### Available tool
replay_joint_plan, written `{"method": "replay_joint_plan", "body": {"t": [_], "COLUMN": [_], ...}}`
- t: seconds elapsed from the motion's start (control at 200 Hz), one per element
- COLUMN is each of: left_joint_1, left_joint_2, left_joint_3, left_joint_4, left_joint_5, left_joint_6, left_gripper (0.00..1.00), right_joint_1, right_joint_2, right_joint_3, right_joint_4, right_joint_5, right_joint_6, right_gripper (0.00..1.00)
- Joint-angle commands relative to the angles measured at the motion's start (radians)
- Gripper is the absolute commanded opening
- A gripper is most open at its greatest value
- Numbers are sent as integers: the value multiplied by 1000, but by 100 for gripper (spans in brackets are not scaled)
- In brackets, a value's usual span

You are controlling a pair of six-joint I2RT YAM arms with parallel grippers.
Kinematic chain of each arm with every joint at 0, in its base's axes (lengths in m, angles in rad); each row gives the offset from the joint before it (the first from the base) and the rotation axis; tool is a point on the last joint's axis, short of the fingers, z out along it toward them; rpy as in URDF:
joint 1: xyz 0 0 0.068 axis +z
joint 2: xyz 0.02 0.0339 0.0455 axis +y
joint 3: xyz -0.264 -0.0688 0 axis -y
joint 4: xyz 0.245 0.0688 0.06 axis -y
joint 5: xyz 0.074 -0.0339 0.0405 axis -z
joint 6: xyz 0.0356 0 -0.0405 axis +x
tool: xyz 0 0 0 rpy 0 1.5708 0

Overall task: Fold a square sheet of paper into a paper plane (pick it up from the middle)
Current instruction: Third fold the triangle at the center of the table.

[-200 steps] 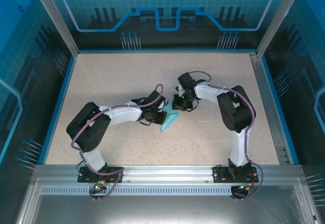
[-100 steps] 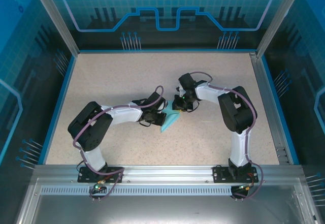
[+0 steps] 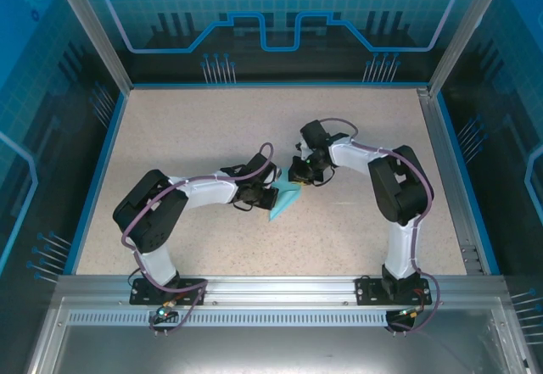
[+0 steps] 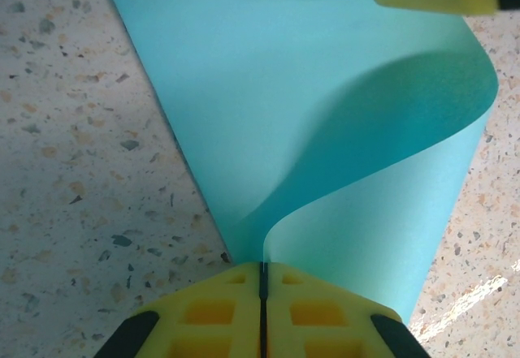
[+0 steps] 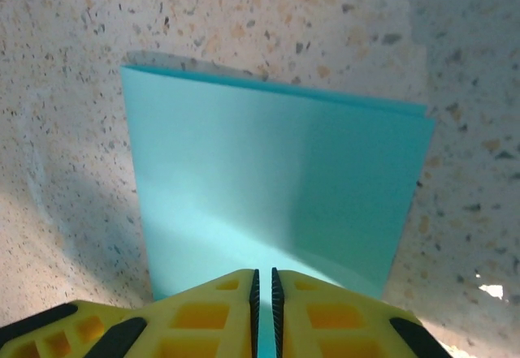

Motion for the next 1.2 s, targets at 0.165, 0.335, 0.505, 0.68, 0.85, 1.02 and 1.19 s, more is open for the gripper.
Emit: {"method": "replay_joint_plan", "body": {"t": [0.165, 0.335, 0.505, 0.68, 0.85, 1.02, 1.19], "left_joint_1": [8, 7, 7, 7, 7, 7, 8], "left_joint_2": [-45, -37, -26, -34, -62, -91, -61], "left_joint_3": [-3, 14, 12, 15, 11, 9, 31], "left_joint_4": [3, -3, 2, 7, 8, 8, -34], "left_joint_5": [20, 20, 21, 22, 22, 25, 11], "left_joint_6": [24, 32, 33, 31, 39, 32, 46], "left_gripper": [9, 10, 10, 10, 11, 11, 10], "right_joint_1": [-4, -2, -3, -3, -2, -3, -3], "right_joint_2": [89, 96, 98, 103, 98, 97, 86], "right_joint_3": [80, 71, 68, 58, 49, 45, 47], "right_joint_4": [-90, -91, -86, -74, -69, -70, -70], "right_joint_5": [53, 49, 49, 44, 47, 47, 45], "right_joint_6": [-61, -65, -61, -53, -49, -47, -45], "right_gripper": [14, 13, 13, 13, 13, 13, 13]}}
